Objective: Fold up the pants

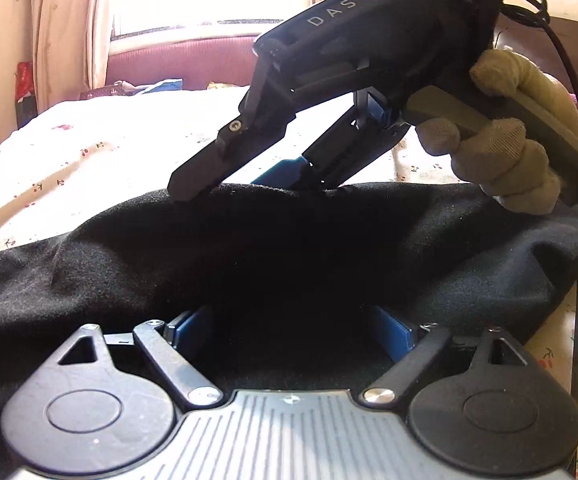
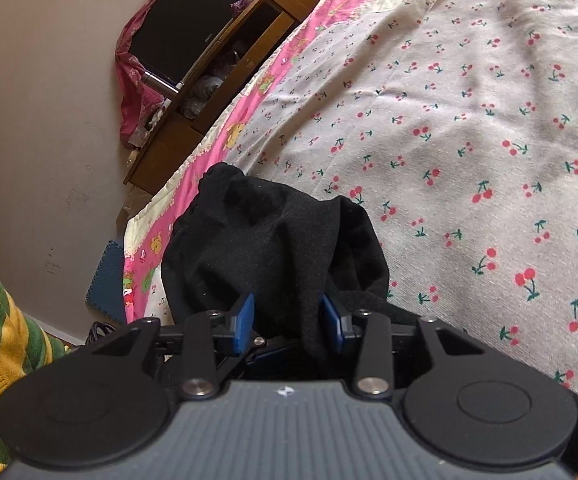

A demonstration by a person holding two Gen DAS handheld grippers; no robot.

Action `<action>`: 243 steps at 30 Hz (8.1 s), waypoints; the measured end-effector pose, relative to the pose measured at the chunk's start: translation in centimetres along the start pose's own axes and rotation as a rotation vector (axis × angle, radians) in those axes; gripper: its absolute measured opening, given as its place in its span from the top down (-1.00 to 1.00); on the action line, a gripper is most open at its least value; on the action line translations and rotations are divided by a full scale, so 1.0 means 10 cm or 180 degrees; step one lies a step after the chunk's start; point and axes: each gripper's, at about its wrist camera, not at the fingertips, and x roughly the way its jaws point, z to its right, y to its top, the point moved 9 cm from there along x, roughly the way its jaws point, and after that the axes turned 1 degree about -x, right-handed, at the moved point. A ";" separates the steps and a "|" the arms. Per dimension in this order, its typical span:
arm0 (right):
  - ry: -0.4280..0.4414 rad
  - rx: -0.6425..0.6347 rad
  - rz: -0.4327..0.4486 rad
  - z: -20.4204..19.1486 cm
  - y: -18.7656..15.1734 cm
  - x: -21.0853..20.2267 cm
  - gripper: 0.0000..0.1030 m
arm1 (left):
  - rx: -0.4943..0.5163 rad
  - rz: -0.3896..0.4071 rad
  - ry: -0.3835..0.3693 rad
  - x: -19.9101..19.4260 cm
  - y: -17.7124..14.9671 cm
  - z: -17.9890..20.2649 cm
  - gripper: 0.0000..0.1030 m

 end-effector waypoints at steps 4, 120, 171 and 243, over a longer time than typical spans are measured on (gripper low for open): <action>0.0385 0.0414 -0.0290 0.13 0.11 0.37 0.20 | -0.0123 -0.0171 -0.0040 -0.02 0.01 -0.08 -0.93; -0.1019 0.0178 -0.0250 0.58 -0.44 -0.71 0.70 | 0.1536 -0.1440 -0.1651 0.49 0.75 -0.16 -0.22; -0.1411 -0.0316 -0.0250 -0.02 -0.51 -0.74 0.87 | 0.2025 -0.1150 -0.1270 0.02 0.70 -0.51 0.51; -0.1190 -0.1534 -0.1147 0.31 -0.13 0.26 0.18 | 0.1836 -0.1570 -0.1855 -0.02 0.58 -0.57 0.39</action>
